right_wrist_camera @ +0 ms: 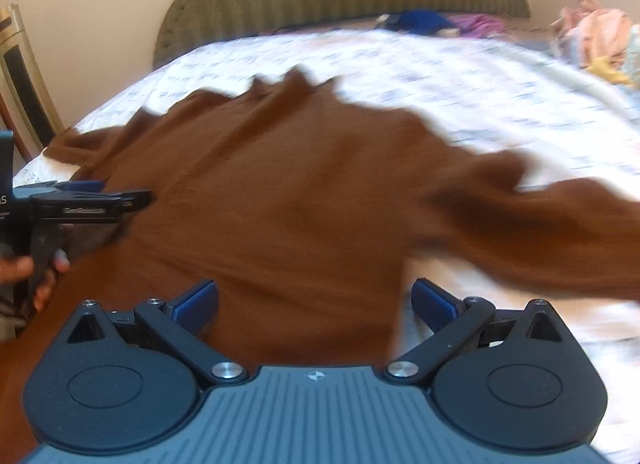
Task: Fold small clothes
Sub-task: 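Grasp the sweater sleeve cuff with the right gripper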
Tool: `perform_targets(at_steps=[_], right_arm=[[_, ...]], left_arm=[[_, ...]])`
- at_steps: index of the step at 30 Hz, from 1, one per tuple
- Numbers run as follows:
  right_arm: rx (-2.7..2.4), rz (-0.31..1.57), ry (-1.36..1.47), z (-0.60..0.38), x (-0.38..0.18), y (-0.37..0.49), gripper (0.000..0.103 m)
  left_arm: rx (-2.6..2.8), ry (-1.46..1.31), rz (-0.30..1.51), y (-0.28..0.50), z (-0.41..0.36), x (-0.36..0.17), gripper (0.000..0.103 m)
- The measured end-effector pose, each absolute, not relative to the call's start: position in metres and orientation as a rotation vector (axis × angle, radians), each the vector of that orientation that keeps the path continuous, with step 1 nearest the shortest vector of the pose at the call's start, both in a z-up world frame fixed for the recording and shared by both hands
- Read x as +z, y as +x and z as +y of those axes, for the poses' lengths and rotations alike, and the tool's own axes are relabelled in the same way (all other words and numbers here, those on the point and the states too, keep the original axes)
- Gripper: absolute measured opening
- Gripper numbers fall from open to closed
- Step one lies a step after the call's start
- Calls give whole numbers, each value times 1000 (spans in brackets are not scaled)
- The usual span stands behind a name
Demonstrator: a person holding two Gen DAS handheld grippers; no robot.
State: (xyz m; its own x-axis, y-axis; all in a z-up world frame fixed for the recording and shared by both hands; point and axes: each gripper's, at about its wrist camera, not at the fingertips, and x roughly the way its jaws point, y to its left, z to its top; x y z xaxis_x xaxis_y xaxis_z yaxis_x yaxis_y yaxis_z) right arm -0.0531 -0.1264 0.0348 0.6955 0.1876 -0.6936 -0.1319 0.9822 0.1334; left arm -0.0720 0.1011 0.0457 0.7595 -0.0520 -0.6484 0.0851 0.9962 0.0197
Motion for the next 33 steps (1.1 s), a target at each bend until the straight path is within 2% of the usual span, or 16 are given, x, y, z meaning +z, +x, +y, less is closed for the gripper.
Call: perform_targets(at_steps=[11,21,22,23,25,33], right_arm=[[-372,788,286,-396,80,-58,103],[-330,789,559,-445,59,-40,103],[-349,798,560,-447,57,-36,94],[-347,801,557,-450,55,-34,55],[-397,820,545,-449,55,-29,8],[-307,698,467,-394,101,-34,4]], left_arm=[[-70,51,699,-72,100,46,103],[-74,35,696,-72,102,46,103],[-73,34,696,-71,102,46,103],[-73,33,696,-71,102,47,103],[-73,33,696,-71,101,47,103],[-73,22,693,-71,101,47,103]])
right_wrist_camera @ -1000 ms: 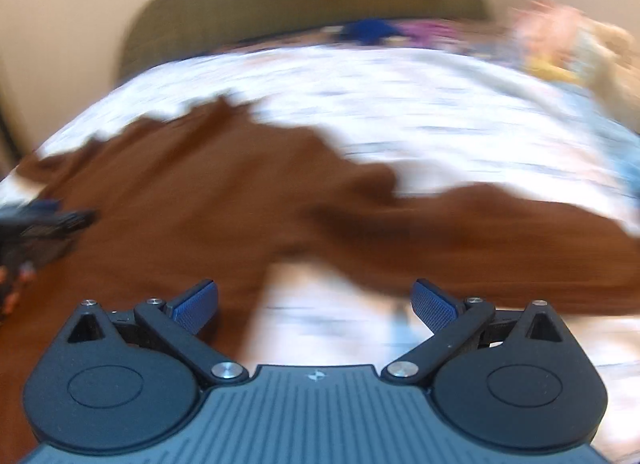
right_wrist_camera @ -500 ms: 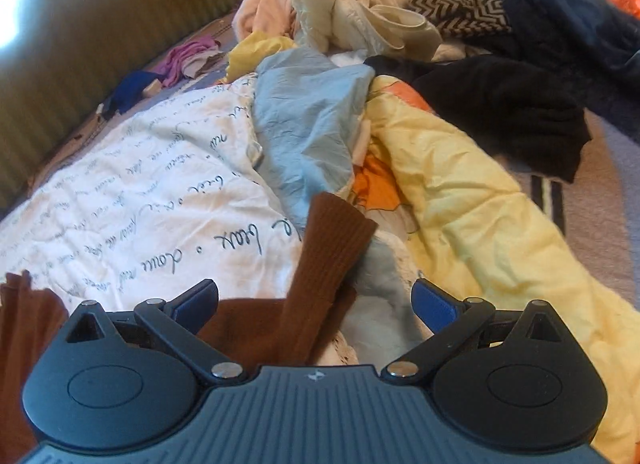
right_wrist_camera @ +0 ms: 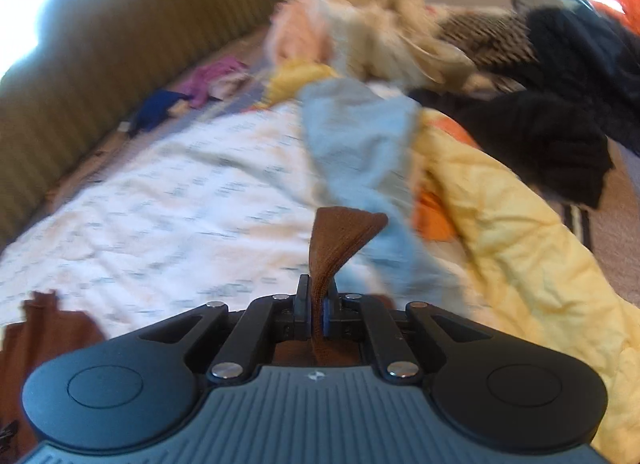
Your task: Fold small clothes
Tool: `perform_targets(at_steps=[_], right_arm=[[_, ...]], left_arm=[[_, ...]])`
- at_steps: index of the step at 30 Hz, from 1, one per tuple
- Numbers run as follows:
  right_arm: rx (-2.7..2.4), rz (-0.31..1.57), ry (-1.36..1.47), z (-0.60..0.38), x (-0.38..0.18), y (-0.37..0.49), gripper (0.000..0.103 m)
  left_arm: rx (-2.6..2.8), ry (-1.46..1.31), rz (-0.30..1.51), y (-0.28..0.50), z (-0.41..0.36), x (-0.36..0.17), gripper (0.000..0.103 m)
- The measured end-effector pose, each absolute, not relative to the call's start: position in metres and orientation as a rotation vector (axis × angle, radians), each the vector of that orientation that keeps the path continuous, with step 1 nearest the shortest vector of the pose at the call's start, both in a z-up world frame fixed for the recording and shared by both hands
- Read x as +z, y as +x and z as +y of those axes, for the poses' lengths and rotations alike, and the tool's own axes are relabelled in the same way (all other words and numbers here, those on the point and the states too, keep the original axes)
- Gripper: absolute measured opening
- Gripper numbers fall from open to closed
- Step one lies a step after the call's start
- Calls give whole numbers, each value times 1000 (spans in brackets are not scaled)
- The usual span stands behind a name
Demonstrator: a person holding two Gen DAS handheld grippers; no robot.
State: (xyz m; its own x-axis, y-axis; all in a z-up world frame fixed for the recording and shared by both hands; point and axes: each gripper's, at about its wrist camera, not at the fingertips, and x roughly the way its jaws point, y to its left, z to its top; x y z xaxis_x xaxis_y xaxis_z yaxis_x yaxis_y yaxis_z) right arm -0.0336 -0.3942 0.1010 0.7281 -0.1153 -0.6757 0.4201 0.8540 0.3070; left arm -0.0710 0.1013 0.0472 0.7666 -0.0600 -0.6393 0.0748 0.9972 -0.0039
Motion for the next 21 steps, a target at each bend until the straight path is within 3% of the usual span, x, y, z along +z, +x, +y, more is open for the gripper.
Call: perform_targets(at_steps=[7,15,18,19,21], right_arm=[[-48,646,368,-251,132,-5,4],[134,769,262,-91,63,45,5],[155,857,146,-57,29,52,10],[147,812,80,-49,30,46,15],[142,792,42,-46,40,31,51]], left_arm=[[-76,14,691,-71,103,48,103],[-78,3,692,-72,104,47,103],[-77,5,694,-71,105,48,103],[-76,9,696,-71,104,48,103],[-74,16,701,-70,103,48,103]])
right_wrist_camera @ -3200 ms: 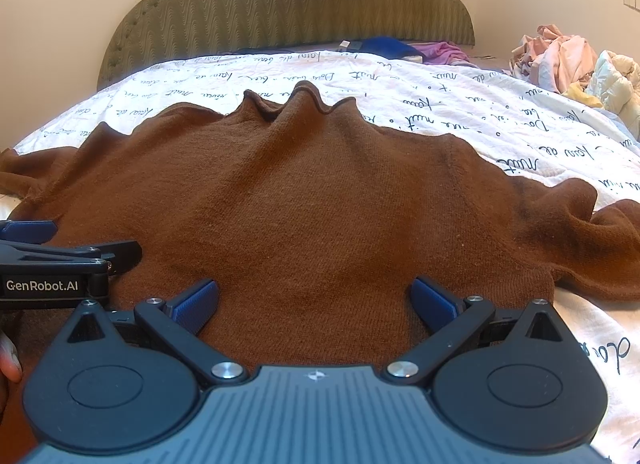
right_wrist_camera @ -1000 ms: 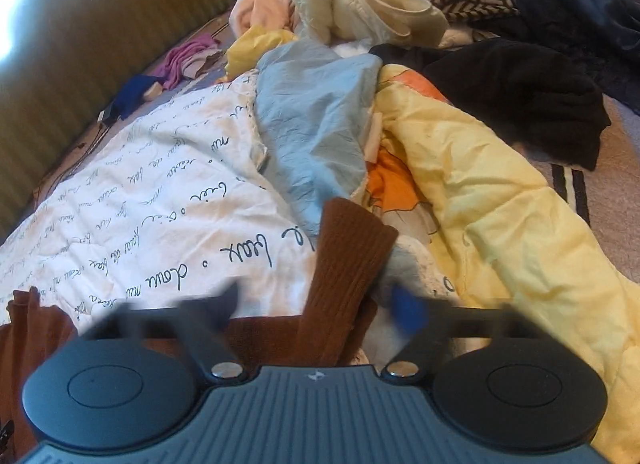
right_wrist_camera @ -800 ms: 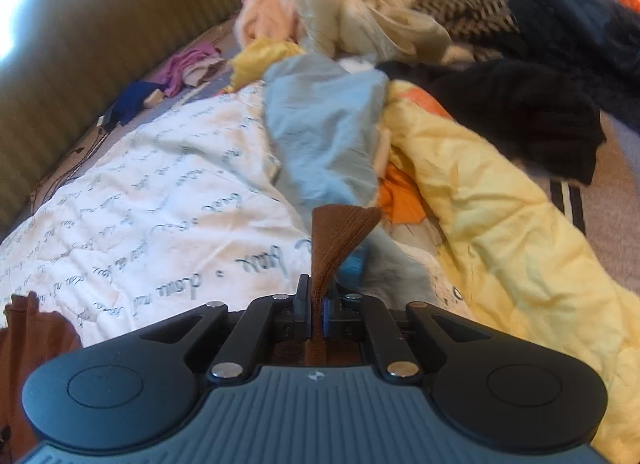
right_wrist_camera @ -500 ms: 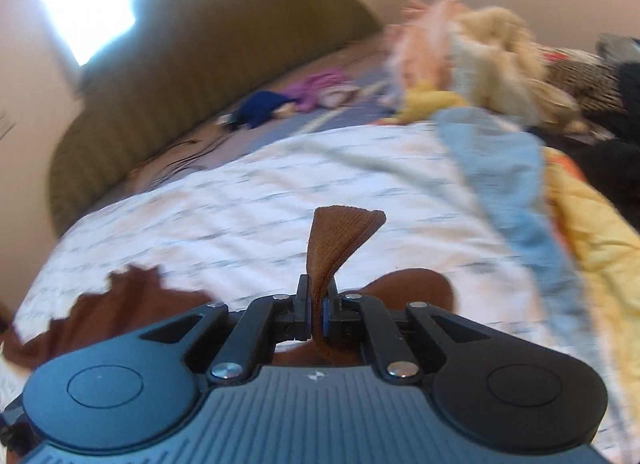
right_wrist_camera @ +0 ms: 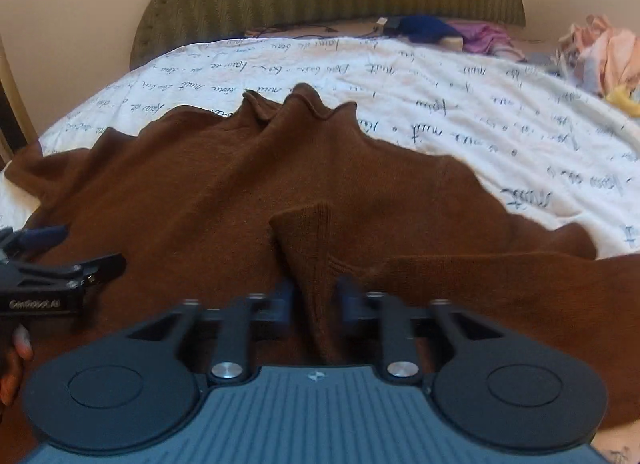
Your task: Fold small clothes
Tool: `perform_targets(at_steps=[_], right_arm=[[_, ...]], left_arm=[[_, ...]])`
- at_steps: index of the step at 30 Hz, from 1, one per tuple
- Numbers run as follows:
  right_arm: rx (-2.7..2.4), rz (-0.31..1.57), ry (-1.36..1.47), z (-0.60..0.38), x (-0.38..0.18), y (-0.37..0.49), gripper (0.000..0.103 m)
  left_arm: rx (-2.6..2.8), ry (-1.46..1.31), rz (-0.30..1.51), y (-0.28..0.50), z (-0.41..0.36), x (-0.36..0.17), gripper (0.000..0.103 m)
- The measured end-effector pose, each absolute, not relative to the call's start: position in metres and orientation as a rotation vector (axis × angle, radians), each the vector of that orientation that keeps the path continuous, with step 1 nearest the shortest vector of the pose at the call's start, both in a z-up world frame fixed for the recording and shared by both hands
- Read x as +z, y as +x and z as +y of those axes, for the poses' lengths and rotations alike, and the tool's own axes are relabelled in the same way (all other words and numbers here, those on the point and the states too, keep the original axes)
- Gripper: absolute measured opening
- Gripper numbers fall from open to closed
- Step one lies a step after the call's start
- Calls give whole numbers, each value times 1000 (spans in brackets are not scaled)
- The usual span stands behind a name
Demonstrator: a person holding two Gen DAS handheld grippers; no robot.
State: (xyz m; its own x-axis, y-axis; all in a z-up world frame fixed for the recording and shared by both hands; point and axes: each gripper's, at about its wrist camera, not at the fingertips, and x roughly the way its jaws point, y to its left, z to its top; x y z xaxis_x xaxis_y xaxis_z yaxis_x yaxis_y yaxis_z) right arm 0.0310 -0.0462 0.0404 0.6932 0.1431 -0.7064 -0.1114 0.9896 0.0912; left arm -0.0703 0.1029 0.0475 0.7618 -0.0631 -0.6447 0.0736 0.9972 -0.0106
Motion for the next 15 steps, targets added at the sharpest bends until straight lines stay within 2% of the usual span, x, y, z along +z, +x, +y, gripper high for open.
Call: perform_targets(at_steps=[1,2,3,5,7,9,15], right_arm=[[165,769,77,-53,50,23,81],[179,715,121,-63,61,12,91],[179,645,161,-74,71,0,92],[164,560,211,-97,86,-19,100],[151,559,248,-120,95,-30,100],[114,528,293,-144,98,-44,100],[93,504,457,-196,82,-86,100]], left_arm=[[-73,17,702,-70,102,48,103],[-73,20,706,-69,101,50,103],[-83,15,715,-67,100,53,102],[-140,-76,726,-63,99,63,103],[-226,-231,747,-57,98,71,103],[-296,-391,857,-42,92,71,103],[-432,-792,1078,4,76,46,103]])
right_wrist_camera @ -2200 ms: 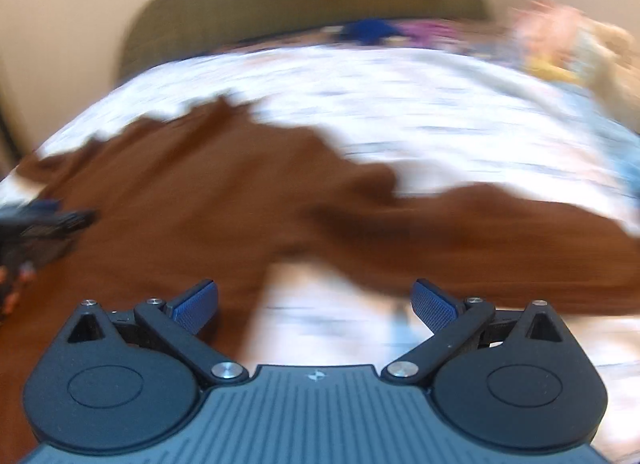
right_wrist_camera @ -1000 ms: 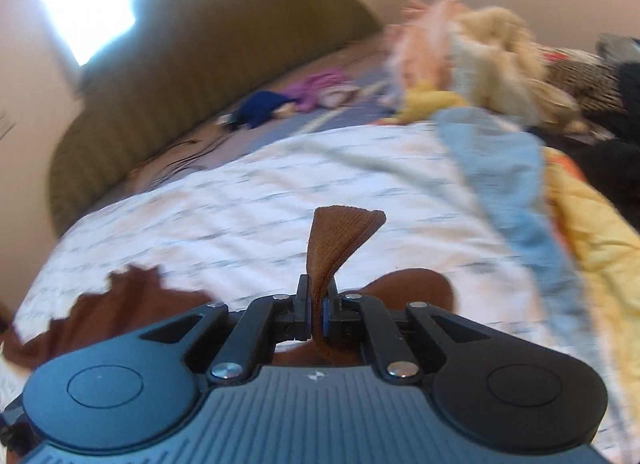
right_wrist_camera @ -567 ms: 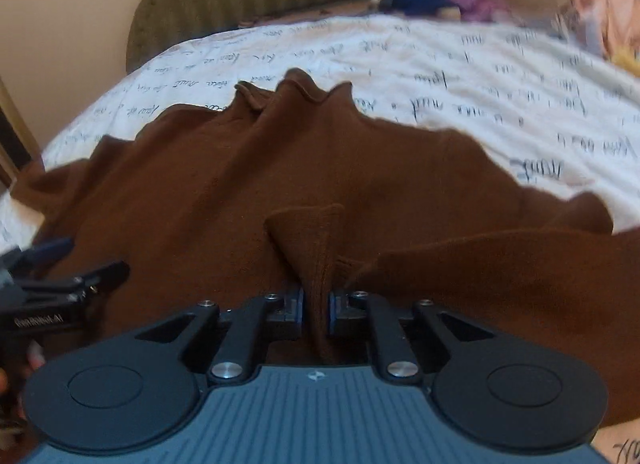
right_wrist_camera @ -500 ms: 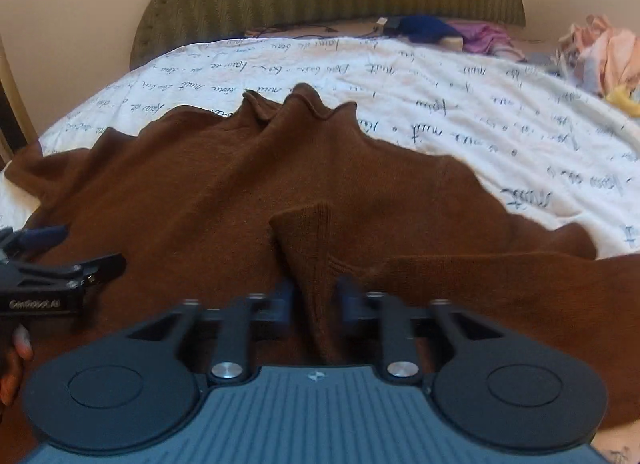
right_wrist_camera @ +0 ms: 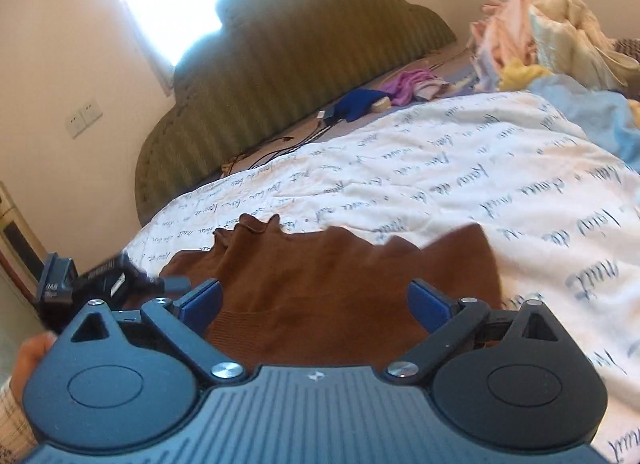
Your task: Fold small clothes
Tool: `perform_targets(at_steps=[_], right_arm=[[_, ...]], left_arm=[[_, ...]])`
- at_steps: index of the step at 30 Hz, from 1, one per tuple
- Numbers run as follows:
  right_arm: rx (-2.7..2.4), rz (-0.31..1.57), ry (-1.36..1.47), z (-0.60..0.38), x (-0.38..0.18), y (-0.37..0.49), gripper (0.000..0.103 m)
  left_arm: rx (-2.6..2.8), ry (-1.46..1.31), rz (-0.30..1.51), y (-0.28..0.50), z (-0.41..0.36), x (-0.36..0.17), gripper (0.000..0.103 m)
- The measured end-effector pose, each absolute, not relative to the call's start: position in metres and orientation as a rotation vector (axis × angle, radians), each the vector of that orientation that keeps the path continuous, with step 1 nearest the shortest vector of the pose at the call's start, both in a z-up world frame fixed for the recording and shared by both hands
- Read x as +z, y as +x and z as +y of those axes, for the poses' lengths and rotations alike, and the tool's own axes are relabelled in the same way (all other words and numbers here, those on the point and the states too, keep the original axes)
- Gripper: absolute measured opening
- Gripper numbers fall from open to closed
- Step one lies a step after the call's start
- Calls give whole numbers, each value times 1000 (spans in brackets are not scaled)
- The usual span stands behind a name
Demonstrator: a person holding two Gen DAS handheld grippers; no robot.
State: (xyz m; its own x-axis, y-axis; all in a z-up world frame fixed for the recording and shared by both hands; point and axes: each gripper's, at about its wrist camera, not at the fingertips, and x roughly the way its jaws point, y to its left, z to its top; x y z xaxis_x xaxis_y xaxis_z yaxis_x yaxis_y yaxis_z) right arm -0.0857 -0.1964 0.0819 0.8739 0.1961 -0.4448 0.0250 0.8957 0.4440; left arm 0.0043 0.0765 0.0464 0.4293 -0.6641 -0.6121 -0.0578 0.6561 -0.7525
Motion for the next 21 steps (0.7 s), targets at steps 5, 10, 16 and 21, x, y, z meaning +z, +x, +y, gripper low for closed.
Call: perform_targets(at_steps=[5,10,16,21], right_arm=[[94,478,471,-211,74,-98,100],[111,463,502,-209,72,-92,100],[122,421,433,-200,82,-101,100],[89,376,434,-208,94,-109,100]], left_arm=[[-476,-1021,1173,19,73,41,102],[-505,-967,1231,18,57,40,102],[-524,-979,1215,23,45,27,100],[-499,-956,1278,33,42,21,4]])
